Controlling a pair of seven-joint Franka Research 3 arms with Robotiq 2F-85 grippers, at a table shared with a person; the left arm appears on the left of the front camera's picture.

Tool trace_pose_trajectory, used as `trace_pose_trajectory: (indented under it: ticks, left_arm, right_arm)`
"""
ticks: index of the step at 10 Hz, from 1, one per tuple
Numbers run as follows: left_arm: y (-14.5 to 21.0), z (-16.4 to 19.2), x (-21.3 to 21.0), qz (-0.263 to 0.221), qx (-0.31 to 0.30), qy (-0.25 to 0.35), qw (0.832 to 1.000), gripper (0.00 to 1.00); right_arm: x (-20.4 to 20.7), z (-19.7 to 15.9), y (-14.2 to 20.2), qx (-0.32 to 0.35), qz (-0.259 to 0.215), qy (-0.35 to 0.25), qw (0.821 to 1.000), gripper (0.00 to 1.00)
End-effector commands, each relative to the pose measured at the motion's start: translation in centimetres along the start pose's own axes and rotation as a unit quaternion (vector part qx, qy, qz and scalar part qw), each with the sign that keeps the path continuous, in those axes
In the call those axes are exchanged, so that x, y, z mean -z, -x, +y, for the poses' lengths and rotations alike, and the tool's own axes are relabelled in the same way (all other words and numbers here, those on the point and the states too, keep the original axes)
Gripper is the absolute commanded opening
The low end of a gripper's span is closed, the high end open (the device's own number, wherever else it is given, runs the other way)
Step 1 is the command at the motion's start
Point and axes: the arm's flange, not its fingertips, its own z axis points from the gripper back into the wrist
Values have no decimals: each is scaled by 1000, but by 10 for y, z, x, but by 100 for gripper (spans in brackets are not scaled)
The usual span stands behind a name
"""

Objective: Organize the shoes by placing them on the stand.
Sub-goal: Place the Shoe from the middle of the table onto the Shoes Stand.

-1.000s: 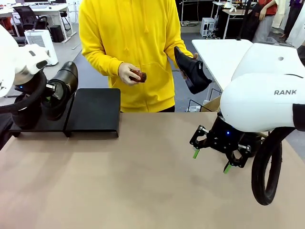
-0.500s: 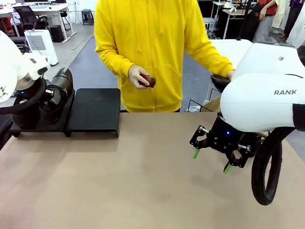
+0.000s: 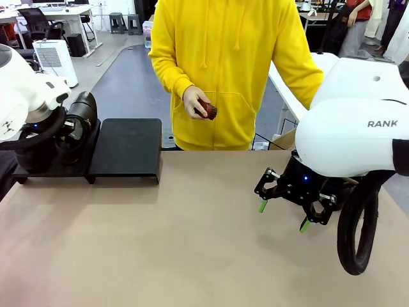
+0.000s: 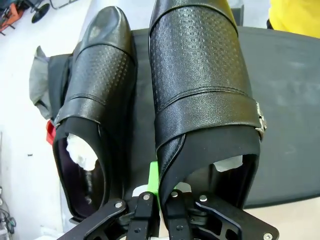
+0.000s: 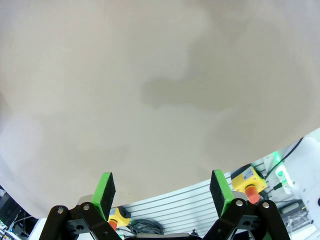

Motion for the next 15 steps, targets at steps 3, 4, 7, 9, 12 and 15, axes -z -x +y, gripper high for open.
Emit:
trace_pose_trajectory:
  ticks: [3,4,7,9,12,15]
  left_arm:
    - [-4,-6,16,-3,-12,-15,1000,0]
    - [-2,-7,19,2,-12,-17,1000,0]
    - [-1,-8,19,-2,-10,-23,1000,33]
    - [1,-6,11,-9,-9,-45,999,72]
    - [0,-2,-20,-60,-14,-68,996,100]
    - [-12,3,-29,-55,-8,-53,997,100]
  right_arm:
    - [-1,-1,-1,-5,-6,3,1000,100]
    - [-1,-1,-1,-5,-6,3,1000,100]
    - [-1,-1,-1,-5,-6,3,1000,100]
    - [-1,-1,-1,-5,-6,3,1000,100]
    - [-1,-1,-1,-5,-6,3,1000,100]
    - [-1,-1,-1,-5,-6,3,1000,100]
